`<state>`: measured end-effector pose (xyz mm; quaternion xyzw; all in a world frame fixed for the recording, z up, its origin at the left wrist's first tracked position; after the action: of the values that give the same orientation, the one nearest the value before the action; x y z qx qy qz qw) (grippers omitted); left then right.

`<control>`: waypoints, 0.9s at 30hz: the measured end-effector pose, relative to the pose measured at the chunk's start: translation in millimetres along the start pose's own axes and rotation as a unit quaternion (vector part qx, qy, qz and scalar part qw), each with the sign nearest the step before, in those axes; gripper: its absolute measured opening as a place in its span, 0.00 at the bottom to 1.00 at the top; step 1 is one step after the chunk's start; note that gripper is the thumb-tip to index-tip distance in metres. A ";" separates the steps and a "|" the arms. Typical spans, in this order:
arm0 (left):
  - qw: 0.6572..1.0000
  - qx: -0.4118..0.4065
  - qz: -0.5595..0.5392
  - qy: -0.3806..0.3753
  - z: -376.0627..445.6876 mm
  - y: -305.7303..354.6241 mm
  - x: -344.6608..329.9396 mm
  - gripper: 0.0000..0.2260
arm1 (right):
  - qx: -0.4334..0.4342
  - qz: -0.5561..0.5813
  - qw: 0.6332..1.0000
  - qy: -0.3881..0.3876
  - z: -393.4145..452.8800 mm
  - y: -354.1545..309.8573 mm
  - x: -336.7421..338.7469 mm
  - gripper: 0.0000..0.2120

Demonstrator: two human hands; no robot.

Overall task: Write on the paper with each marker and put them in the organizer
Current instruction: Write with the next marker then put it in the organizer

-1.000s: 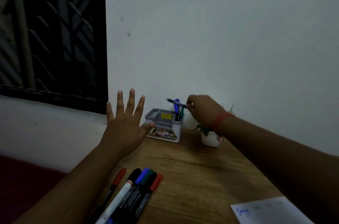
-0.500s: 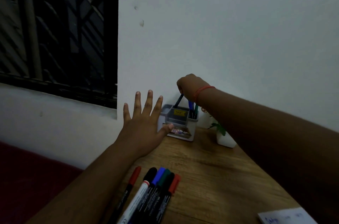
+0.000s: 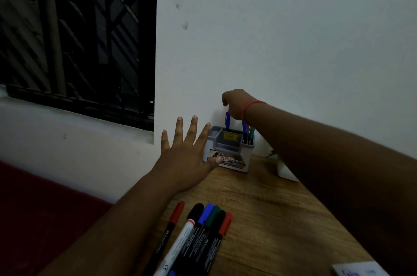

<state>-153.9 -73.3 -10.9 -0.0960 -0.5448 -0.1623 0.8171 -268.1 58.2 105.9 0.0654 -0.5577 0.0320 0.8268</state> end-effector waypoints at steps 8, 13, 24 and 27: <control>0.959 -0.200 -0.154 -0.130 -15.5 35.9 -5.9 0.25 | 0.073 0.120 0.977 0.160 -60.8 19.5 42.9 0.13; 0.881 -0.271 -0.298 -0.248 -35.6 62.4 -6.3 0.12 | 0.126 0.147 0.974 0.118 -148.4 36.1 33.0 0.11; 0.864 -0.256 -0.301 -0.312 -45.9 79.4 -8.3 0.12 | 0.113 0.197 0.974 0.013 -271.7 82.8 20.2 0.15; 0.870 -0.265 -0.287 -0.301 -45.4 81.2 -9.9 0.10 | 0.111 0.206 0.972 0.023 -291.3 95.1 24.7 0.14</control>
<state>-88.4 -11.5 -36.0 -0.1922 -0.7042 -0.4910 0.4754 -3.4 193.7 28.1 0.0396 -0.5331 0.2652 0.8024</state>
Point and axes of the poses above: each hand's wrist, its own z-axis towards the middle knuckle, its own x-axis out of the back of the hand, y = z × x, the point moved 7 cm from there along z, towards the middle knuckle, and after that the axes turned 7 degrees about -x, right-handed, at the moved point
